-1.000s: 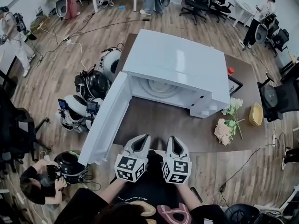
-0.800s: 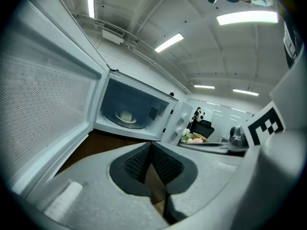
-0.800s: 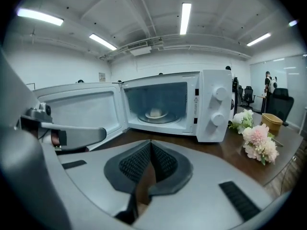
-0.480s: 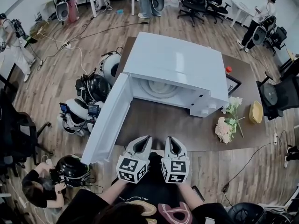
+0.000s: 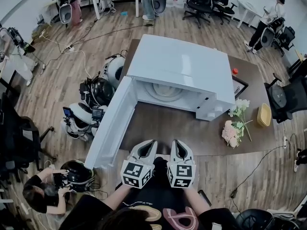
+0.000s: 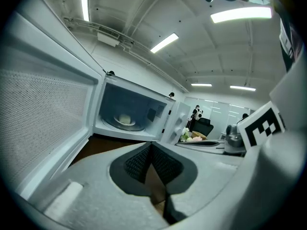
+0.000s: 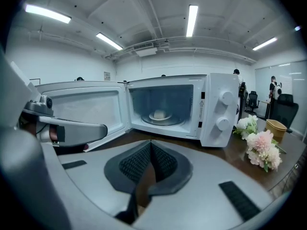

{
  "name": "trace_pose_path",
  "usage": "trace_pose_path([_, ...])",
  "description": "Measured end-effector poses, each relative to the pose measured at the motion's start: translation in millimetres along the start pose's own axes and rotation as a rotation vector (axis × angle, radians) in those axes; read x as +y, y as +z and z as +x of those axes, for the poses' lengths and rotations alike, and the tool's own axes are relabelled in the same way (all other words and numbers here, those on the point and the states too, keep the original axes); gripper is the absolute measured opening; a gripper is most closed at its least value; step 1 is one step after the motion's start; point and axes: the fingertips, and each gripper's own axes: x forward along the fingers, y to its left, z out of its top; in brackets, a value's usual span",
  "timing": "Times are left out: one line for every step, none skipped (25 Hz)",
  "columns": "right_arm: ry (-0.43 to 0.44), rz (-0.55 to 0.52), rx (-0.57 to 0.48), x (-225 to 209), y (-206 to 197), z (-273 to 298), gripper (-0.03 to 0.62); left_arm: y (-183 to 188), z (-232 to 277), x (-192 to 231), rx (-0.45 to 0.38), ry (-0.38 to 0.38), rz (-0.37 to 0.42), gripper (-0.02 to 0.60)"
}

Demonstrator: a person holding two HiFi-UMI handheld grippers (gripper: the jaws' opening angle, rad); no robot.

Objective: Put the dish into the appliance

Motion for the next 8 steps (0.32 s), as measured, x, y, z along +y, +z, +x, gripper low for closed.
trace_pose_path([0.0, -0.007, -0.002, 0.4, 0.2, 0.4, 0.006, -0.7, 0.2, 0.3, 0.003, 0.0, -0.004, 0.009])
trace_pose_path([0.001, -0.014, -0.003, 0.6, 0.7, 0.7, 0.006, -2.0, 0.8, 0.1, 0.009, -0.003, -0.009, 0.009])
trace_pose_path([0.002, -0.018, -0.004, 1.0, 1.2, 0.9, 0.006, -3.6, 1.6, -0.4, 0.016, -0.009, -0.014, 0.009])
trace_pose_path([0.004, -0.02, -0.005, 1.5, 1.5, 0.9, 0.006, -4.9, 2.4, -1.0, 0.022, -0.014, -0.017, 0.009])
trace_pose_path([0.007, -0.021, -0.004, 2.2, 1.7, 1.0, 0.006, -5.4, 2.9, -1.4, 0.025, -0.016, -0.018, 0.009])
trace_pose_path([0.01, -0.023, -0.004, 2.8, 1.6, 1.1, 0.006, -5.3, 3.2, -1.7, 0.026, -0.018, -0.018, 0.009])
trace_pose_path([0.012, -0.025, -0.004, 3.5, 1.4, 1.1, 0.006, -4.9, 3.5, -1.8, 0.025, -0.018, -0.017, 0.009])
trace_pose_path([0.015, -0.027, -0.003, 4.1, 1.2, 1.1, 0.006, -4.4, 3.7, -2.0, 0.024, -0.019, -0.016, 0.009])
